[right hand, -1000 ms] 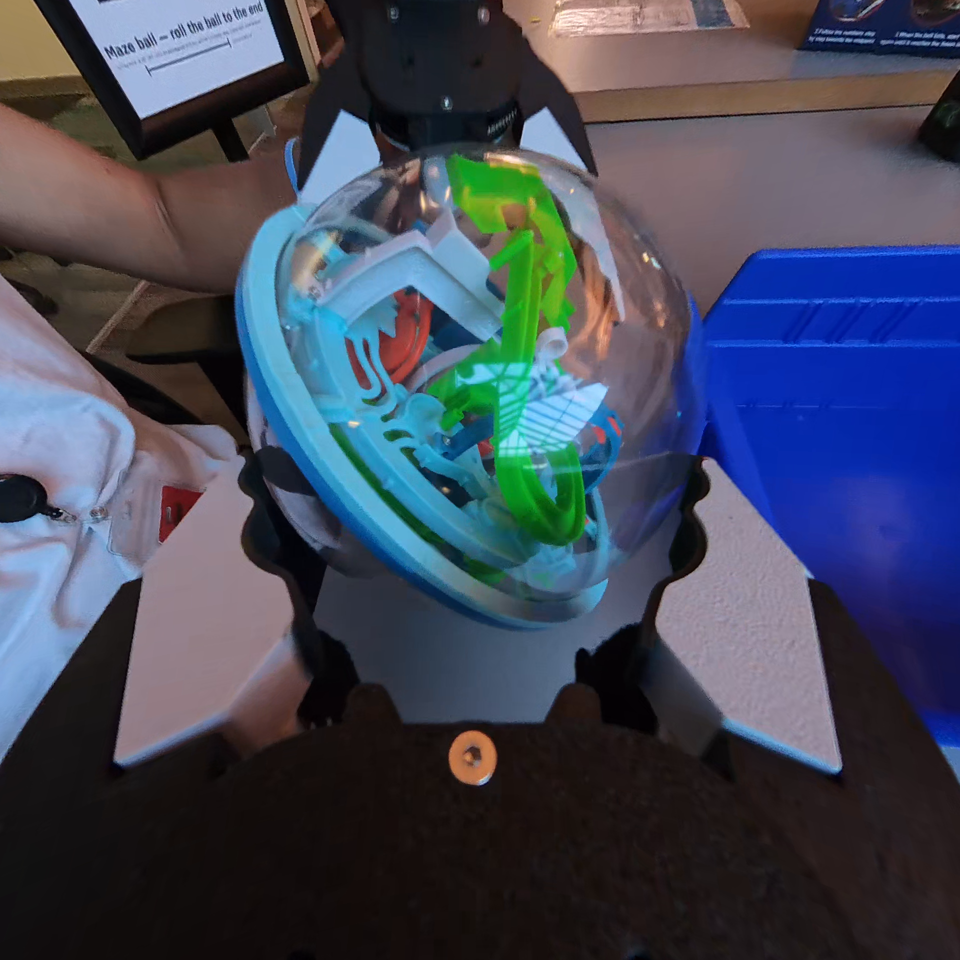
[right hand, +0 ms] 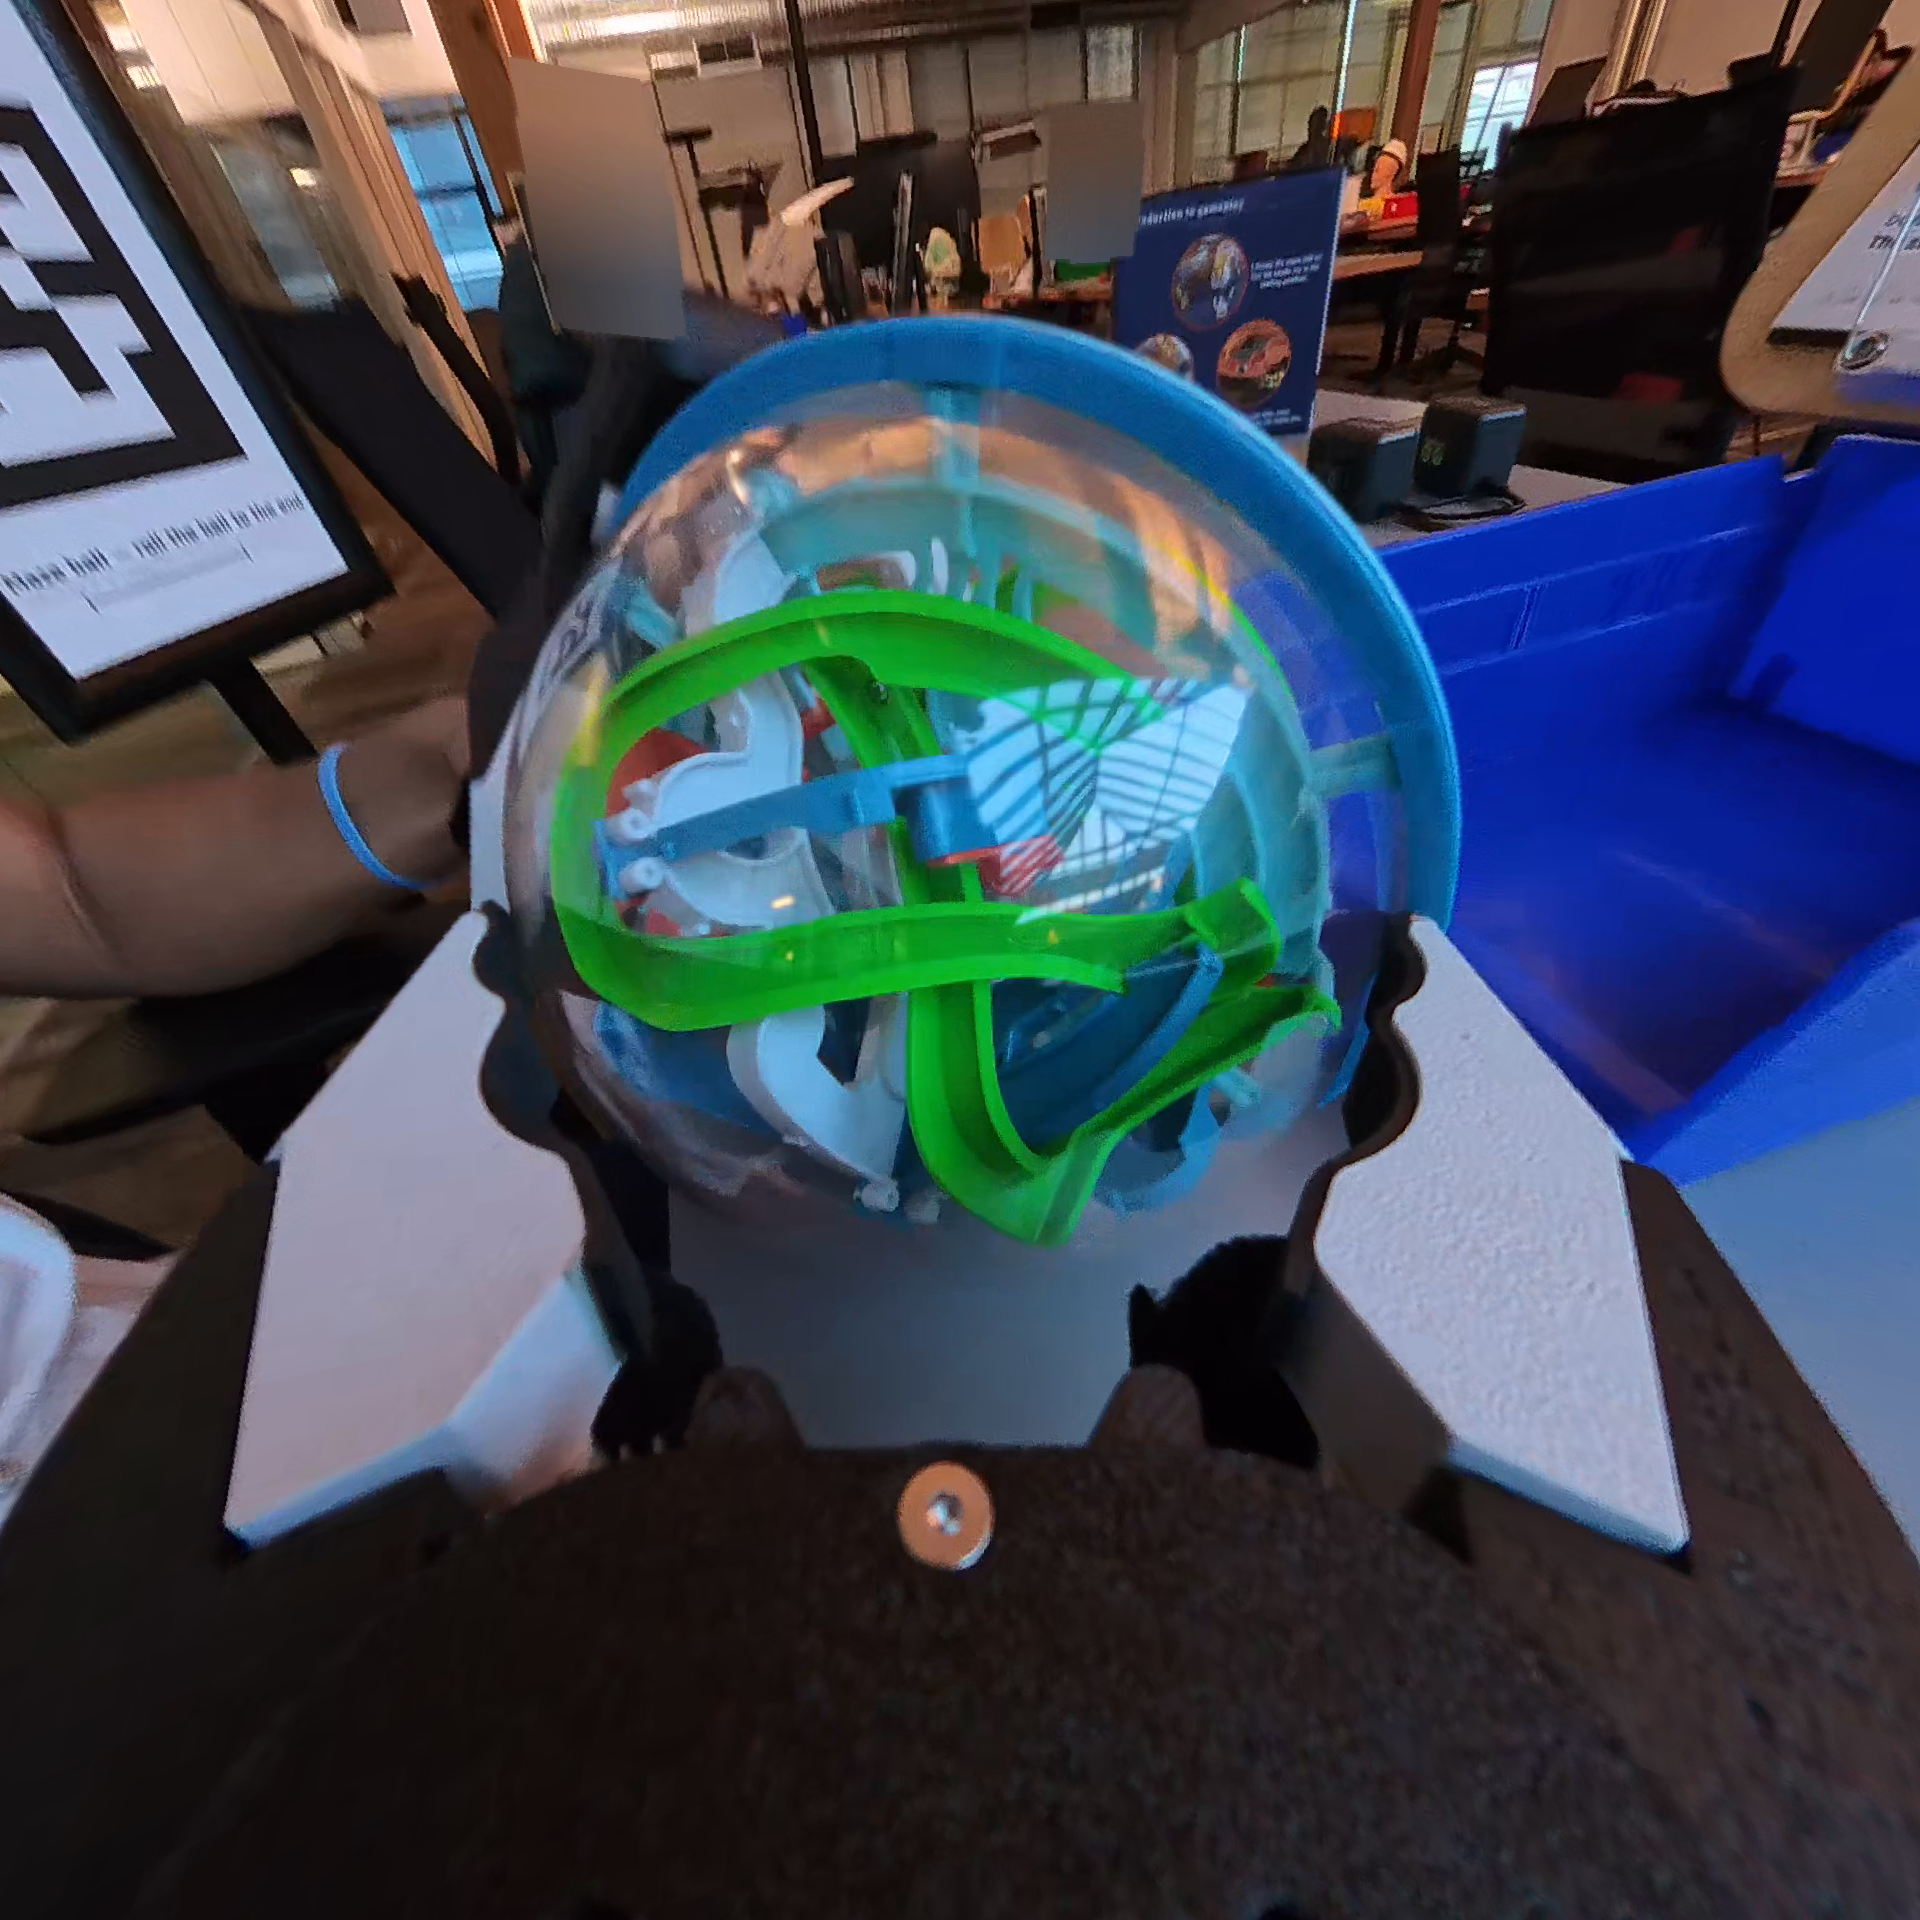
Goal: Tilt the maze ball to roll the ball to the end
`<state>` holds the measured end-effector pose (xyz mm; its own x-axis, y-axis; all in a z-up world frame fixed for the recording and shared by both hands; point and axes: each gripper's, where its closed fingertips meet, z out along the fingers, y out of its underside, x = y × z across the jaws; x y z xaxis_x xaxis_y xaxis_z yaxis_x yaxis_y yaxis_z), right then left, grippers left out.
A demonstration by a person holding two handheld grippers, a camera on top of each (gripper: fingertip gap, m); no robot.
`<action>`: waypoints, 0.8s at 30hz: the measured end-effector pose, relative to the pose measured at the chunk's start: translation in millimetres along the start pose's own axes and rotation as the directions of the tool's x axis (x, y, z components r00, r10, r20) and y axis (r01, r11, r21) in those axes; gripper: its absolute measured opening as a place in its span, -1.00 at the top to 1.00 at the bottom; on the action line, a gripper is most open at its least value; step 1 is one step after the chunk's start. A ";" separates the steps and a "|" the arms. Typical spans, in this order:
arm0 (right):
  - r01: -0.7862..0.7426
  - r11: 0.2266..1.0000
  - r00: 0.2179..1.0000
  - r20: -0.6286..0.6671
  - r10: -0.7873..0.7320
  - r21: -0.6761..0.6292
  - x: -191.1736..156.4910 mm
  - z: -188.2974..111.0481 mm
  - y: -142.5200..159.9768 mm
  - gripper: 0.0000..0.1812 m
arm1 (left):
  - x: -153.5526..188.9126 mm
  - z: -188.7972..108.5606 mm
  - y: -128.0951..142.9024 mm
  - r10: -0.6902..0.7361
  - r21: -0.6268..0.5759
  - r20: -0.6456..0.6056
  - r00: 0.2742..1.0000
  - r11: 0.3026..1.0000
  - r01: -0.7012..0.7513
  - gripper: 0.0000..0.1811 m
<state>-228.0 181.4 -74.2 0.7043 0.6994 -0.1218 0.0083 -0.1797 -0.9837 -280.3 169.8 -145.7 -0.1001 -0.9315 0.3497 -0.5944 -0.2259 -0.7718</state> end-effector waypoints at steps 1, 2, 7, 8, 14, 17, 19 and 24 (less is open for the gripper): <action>-0.019 1.000 1.000 0.006 0.018 0.012 1.3 -2.2 -3.0 -0.69 | 2.8 5.6 2.8 0.003 -0.006 -0.008 1.000 1.000 -0.004 -0.71; -0.034 0.999 0.999 0.010 0.033 0.018 2.4 -4.1 -5.4 -0.69 | 5.6 10.8 5.8 0.007 -0.017 -0.017 1.000 1.000 -0.007 -0.69; -0.081 0.997 0.996 0.030 0.081 -0.006 5.5 -11.0 -9.1 -0.68 | 13.6 27.2 18.2 0.048 -0.074 -0.034 0.998 0.996 -0.050 -0.61; -0.085 0.996 0.996 0.031 0.086 -0.012 6.2 -11.7 -8.7 -0.68 | 13.1 27.7 18.2 0.056 -0.076 -0.029 0.998 0.995 -0.058 -0.61; -0.106 0.994 0.994 0.038 0.107 -0.022 9.3 -8.5 -9.5 -0.67 | 4.5 6.8 20.9 0.143 -0.127 0.011 0.990 0.982 -0.140 -0.63; -0.105 0.993 0.993 0.042 0.107 -0.056 9.9 -2.6 -10.4 -0.66 | -0.6 -22.6 2.3 0.195 -0.074 0.040 0.980 0.979 -0.192 -0.70; -0.101 0.992 0.993 0.053 0.105 -0.071 10.2 2.6 -11.9 -0.65 | -0.7 -38.2 -23.6 0.236 0.023 0.056 0.970 0.971 -0.237 -0.72; -0.089 0.992 0.992 0.085 0.097 -0.094 10.6 11.7 -15.5 -0.66 | -6.8 -39.0 -56.7 0.314 0.101 0.091 0.945 0.941 -0.323 -0.72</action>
<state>-229.0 199.7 -61.8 0.6389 0.7348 -0.2278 0.0121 -0.3057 -0.9520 -277.1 200.0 -83.6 -0.2088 -0.9772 0.0394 -0.4464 0.0594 -0.8928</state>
